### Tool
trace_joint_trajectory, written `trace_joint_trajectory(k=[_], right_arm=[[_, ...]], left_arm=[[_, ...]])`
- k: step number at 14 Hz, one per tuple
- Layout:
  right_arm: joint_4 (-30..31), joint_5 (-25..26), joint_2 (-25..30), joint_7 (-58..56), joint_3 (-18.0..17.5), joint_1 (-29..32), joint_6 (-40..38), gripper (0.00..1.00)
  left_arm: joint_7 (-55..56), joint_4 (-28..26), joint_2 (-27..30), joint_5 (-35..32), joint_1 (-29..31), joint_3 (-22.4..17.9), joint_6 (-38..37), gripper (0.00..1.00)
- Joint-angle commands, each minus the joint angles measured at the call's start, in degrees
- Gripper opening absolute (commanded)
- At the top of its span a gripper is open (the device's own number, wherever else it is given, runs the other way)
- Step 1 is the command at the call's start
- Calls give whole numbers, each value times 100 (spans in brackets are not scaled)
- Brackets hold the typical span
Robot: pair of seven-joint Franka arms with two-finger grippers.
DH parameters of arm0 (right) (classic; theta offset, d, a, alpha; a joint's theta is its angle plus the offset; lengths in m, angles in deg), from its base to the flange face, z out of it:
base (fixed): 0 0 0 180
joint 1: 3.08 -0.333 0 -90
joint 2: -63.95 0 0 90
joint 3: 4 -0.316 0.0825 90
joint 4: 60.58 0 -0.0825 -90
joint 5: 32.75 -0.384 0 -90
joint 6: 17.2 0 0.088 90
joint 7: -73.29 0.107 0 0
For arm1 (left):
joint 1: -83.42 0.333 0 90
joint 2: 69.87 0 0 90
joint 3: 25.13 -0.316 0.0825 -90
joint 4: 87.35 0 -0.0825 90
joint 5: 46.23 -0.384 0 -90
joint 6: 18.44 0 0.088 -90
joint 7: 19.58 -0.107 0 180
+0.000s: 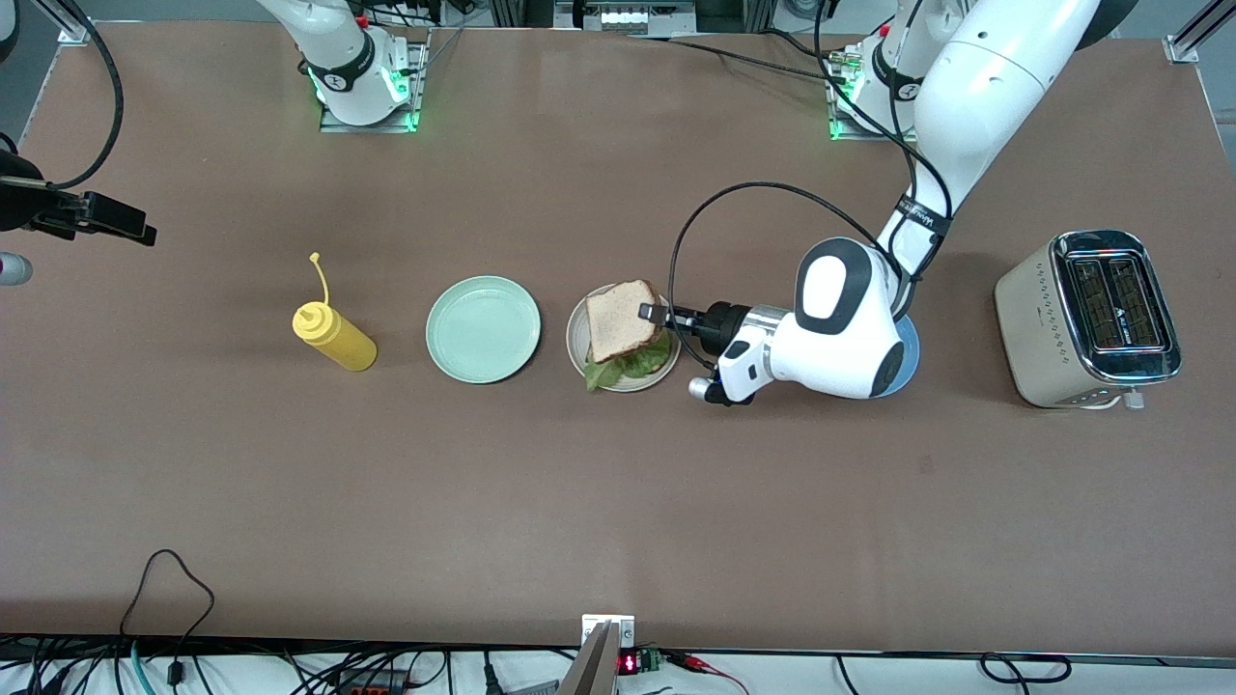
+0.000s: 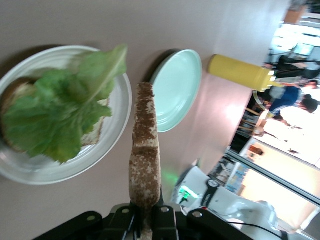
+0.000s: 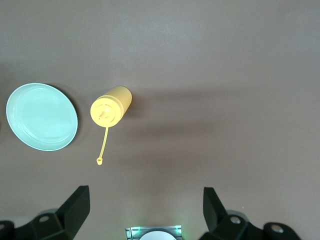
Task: Make sandwich in beige plate with both arms
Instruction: 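Lower the bread slice onto the lettuce on the beige plate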
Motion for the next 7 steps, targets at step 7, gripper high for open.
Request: trace_joint_trajectory(k=[7], right_arm=[[-45, -78, -9, 25, -5, 26, 17, 100]], left_arm=[[-1599, -577, -97, 745, 119, -163, 17, 0]])
